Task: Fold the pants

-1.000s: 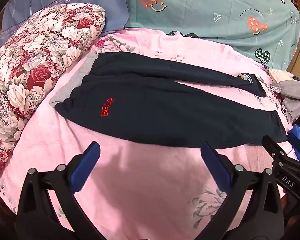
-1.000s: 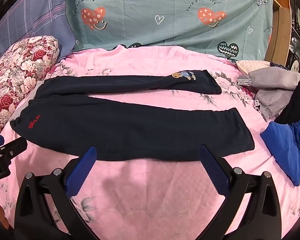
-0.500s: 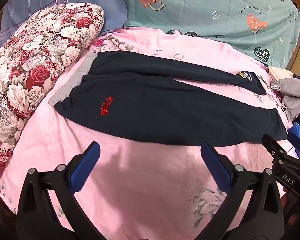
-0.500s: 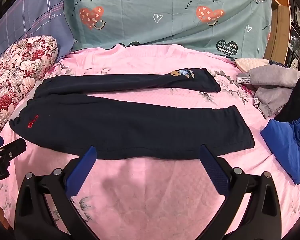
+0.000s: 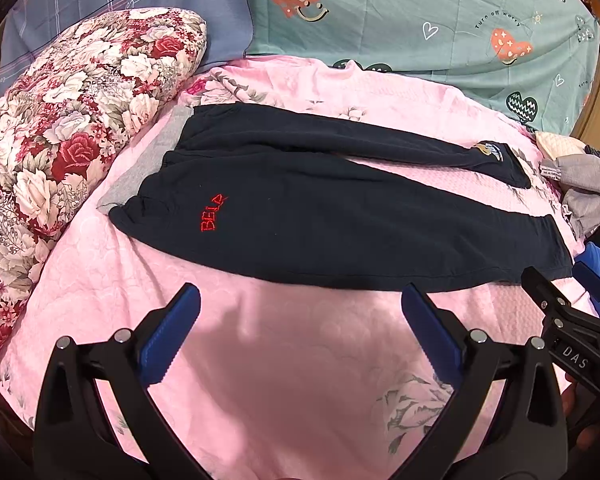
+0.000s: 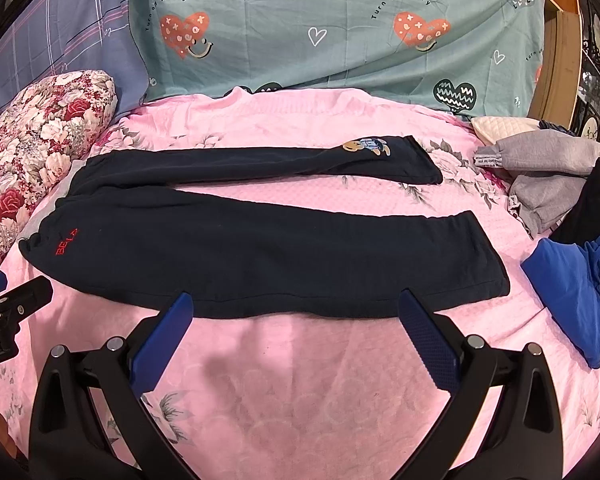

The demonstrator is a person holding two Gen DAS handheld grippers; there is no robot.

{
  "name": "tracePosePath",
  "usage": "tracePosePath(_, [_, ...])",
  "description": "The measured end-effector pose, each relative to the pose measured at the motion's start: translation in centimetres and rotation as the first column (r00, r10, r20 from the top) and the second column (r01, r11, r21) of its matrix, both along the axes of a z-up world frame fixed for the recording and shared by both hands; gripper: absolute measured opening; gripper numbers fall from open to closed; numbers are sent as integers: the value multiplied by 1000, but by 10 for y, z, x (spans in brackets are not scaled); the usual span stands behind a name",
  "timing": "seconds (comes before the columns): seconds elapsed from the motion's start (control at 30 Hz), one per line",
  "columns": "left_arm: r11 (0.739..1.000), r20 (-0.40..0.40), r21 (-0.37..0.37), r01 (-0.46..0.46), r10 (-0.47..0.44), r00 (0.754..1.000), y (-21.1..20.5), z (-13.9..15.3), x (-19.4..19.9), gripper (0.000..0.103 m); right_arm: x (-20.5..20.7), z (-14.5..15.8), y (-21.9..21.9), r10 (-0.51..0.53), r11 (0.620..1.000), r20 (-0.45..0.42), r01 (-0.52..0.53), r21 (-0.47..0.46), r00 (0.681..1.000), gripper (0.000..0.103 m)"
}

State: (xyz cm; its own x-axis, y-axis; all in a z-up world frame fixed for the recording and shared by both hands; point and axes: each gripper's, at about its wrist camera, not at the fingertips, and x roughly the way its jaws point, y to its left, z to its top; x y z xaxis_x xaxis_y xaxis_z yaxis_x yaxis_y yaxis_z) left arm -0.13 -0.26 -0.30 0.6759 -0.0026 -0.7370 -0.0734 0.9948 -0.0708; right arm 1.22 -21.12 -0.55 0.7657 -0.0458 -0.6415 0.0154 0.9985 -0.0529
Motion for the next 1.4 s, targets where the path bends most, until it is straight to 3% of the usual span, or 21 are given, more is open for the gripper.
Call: tracePosePath(1.4, [1000, -9, 0, 6, -6, 1000, -1, -1, 0, 101, -1, -2, 1, 5, 1000, -6, -5, 1, 1000, 102])
